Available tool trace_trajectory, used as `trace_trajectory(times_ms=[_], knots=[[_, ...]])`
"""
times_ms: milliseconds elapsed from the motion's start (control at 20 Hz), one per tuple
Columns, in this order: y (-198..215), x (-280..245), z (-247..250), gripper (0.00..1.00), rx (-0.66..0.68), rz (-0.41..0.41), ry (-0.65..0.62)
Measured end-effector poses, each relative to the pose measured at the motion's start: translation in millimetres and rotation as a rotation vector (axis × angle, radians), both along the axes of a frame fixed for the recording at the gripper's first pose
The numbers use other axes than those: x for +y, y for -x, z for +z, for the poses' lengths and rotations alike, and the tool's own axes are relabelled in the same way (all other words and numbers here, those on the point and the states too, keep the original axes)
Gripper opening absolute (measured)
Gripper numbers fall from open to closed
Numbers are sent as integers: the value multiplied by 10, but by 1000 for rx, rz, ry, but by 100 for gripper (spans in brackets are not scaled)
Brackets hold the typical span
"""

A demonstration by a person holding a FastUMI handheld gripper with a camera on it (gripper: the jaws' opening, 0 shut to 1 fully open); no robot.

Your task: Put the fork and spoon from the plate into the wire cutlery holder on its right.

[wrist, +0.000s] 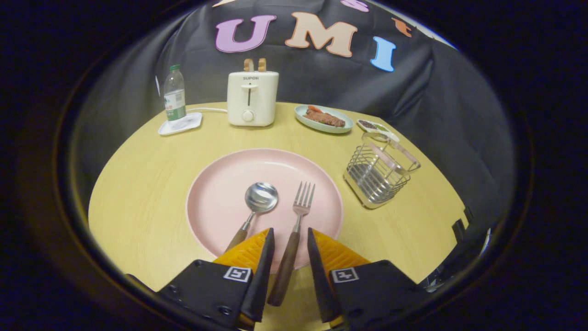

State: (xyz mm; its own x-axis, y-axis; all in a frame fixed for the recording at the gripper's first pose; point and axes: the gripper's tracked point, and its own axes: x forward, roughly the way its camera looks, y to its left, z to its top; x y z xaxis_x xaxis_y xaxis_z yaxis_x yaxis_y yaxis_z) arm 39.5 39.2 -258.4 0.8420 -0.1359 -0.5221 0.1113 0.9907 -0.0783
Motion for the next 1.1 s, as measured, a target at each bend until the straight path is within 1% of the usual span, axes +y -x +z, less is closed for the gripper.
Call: trace_trajectory(times_ms=[150, 350, 600, 700, 900, 1100], knots=[[-49, 1, -19, 39, 4, -16, -20], [-95, -45, -76, 25, 31, -56, 1], [-94, -3, -75, 8, 62, -62, -52], [-61, -75, -48, 7, 78, -77, -43], [39, -119, 141, 7, 115, -77, -68], [182, -272, 459, 7, 194, -106, -26]])
